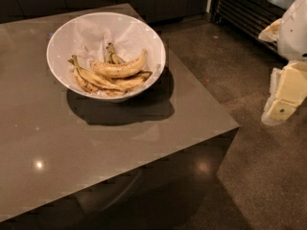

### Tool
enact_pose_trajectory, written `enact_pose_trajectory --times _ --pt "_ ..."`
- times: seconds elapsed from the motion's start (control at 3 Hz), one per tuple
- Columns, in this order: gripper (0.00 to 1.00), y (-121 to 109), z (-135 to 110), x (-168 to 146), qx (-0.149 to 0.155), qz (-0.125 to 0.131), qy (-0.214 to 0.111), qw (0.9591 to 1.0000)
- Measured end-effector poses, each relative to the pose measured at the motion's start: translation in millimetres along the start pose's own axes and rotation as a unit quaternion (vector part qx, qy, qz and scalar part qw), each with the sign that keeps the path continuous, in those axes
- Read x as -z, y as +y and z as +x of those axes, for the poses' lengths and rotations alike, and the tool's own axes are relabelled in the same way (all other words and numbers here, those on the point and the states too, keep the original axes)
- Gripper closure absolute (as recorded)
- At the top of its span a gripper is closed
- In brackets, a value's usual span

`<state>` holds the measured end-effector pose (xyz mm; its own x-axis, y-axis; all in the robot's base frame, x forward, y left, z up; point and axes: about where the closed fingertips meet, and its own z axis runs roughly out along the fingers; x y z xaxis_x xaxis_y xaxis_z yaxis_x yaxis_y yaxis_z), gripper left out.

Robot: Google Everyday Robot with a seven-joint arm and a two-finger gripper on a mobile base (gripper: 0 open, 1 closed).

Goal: Pick banana from white bowl

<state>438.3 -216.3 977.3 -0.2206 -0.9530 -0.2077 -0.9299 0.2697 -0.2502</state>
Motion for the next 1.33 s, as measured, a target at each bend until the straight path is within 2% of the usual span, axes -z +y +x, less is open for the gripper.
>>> enact_pose_trajectory --times 0.33,0.67,1.0,1.33 --pt "0.00 -2.2 -4.6 2.0 0.005 0.009 0.002 1.0000" --pt "0.00 -19.6 -27.8 -4.5 0.017 -0.005 0.020 0.9996" --pt "0.00 -42.6 -71.7 -22.3 0.055 -0.021 0.035 0.9976" --pt "0.00 -42.8 -71.9 -22.3 0.055 -0.021 0.035 0.9976"
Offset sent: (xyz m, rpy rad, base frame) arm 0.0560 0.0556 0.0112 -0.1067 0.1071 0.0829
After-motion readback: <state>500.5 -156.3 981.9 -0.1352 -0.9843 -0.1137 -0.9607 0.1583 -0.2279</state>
